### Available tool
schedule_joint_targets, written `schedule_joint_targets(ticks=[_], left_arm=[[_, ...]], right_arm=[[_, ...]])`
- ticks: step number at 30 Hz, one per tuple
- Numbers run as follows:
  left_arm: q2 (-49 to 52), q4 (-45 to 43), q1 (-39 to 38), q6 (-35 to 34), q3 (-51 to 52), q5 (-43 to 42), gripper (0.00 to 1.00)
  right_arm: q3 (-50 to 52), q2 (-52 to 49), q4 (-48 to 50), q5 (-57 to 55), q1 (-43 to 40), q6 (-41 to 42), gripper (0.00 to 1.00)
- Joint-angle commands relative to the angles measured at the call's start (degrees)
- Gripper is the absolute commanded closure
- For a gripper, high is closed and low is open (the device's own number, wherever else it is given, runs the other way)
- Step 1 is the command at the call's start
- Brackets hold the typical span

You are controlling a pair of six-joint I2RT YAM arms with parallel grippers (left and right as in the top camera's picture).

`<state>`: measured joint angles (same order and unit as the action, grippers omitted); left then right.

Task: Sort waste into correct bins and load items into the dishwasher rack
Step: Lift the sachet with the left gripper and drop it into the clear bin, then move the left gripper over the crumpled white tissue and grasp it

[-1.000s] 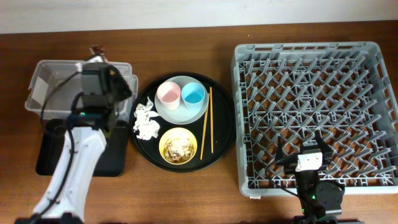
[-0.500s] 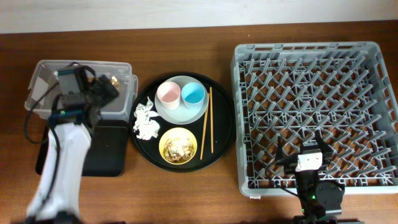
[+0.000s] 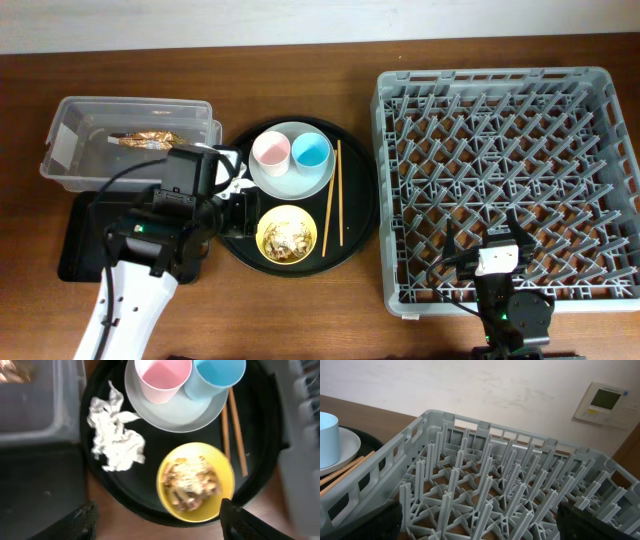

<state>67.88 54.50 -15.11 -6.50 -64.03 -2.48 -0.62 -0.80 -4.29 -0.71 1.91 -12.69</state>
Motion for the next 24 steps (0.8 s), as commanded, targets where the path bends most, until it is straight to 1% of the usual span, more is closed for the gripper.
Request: schedule_joint_targets(ticks=[1, 2, 3, 4, 5, 6, 7, 8, 9, 10, 11, 12, 13, 14, 16, 18, 19, 24], left_arm=[[1.75, -0.02, -0.17, 10.25, 0.07, 6.95, 0.29], [2.62, -0.20, -0.17, 10.25, 0.07, 6.82, 0.33], [3.63, -0.44, -0.17, 10.29, 0.17, 6.82, 0.34], [5.11, -0.83, -0.17, 10.51, 0.22, 6.82, 0.34], [6.36, -0.87, -0.17, 10.51, 0.22, 6.82, 0.30], [8.04, -0.87, -0.17, 10.49, 0.22, 6.82, 0.13], [8.81, -0.87, -0.17, 10.45, 0.22, 6.80, 0.01], [9.40, -1.46, -0.17, 10.47, 0.22, 6.82, 0.01], [9.60, -2.71, -0.17, 10.54, 0.22, 6.82, 0.02], [9.68, -4.15, -0.17, 12.07, 0.22, 6.80, 0.09], [9.77, -4.83, -0.28, 14.58, 0.22, 6.36, 0.20], [10.23, -5.07, -0.68, 17.40, 0.24, 6.19, 0.34], [10.88, -5.33, -1.14, 18.64, 0.24, 6.19, 0.41], [12.15, -5.62, -2.05, 20.15, 0.24, 6.49, 0.42], [15.10, -5.64, -3.91, 20.79, 0.24, 10.19, 0.41], [19.47, -7.10, -6.03, 20.79, 0.24, 20.46, 0.41], [21.07, -8.20, -6.56, 21.14, 0.24, 22.88, 0.41], [27.78, -12.83, -6.62, 29.73, 0.24, 23.10, 0.40]], right_arm=[[0.31, 0.33, -0.37, 0.09, 0.33, -0.39, 0.02], [0.31, 0.33, -0.37, 0.09, 0.33, -0.39, 0.02], [0.31, 0.33, -0.37, 0.09, 0.33, -0.39, 0.02], [0.31, 0.33, -0.37, 0.09, 0.33, -0.39, 0.02], [0.31, 0.33, -0.37, 0.09, 0.33, -0.39, 0.02], [0.31, 0.33, -0.37, 0.09, 0.33, -0.39, 0.02], [0.31, 0.33, -0.37, 0.09, 0.33, -0.39, 0.02], [0.31, 0.33, -0.37, 0.09, 0.33, -0.39, 0.02], [0.31, 0.33, -0.37, 0.11, 0.33, -0.39, 0.01], [0.31, 0.33, -0.37, 0.09, 0.33, -0.39, 0.02], [0.31, 0.33, -0.37, 0.09, 0.33, -0.39, 0.02], [0.31, 0.33, -0.37, 0.09, 0.33, -0.39, 0.02], [0.31, 0.33, -0.37, 0.09, 0.33, -0.39, 0.02], [0.31, 0.33, -0.37, 0.09, 0.33, -0.39, 0.02], [0.31, 0.33, -0.37, 0.09, 0.33, -0.39, 0.02], [0.31, 0.33, -0.37, 0.09, 0.33, -0.39, 0.02], [0.31, 0.33, -0.37, 0.09, 0.33, -0.39, 0.01], [0.31, 0.33, -0.37, 0.09, 0.33, -0.39, 0.02]])
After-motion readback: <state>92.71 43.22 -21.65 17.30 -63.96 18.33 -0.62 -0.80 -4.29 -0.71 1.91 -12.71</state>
